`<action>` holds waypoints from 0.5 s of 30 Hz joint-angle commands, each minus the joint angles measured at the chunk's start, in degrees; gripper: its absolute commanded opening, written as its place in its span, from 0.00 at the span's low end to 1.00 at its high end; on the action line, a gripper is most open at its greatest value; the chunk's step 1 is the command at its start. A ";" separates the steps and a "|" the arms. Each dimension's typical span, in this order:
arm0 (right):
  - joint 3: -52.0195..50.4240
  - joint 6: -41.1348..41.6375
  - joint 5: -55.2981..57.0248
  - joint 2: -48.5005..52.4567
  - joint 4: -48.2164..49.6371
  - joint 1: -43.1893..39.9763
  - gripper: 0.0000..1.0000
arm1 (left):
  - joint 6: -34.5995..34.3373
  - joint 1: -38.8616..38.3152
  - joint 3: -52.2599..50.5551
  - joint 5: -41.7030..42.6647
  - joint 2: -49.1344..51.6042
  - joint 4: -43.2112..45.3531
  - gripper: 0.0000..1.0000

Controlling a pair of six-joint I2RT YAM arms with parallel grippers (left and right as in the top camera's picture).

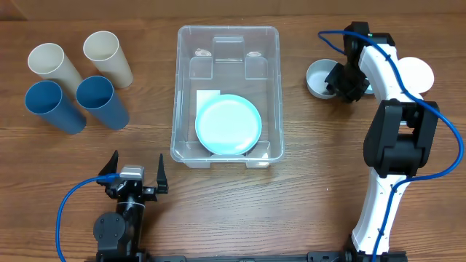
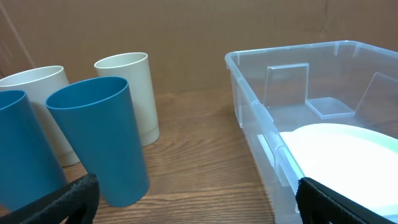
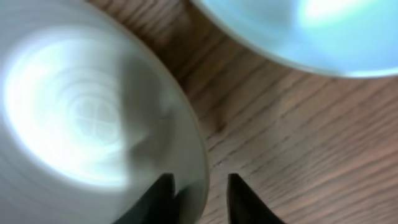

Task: Pack container
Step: 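Move the right gripper to the grey bowl and grasp its rim, then carry the grey bowl into the bin's back corner and release it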

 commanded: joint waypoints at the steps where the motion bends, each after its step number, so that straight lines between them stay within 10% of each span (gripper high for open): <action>1: -0.07 0.24 -0.02 -0.76 0.28 0.07 0.16 | 0.09 0.50 -0.20 0.81 -0.44 -0.02 1.00; 15: 10.84 -2.82 1.11 -2.71 -7.30 -0.07 0.04 | 0.09 0.50 -0.20 0.81 -0.44 0.00 1.00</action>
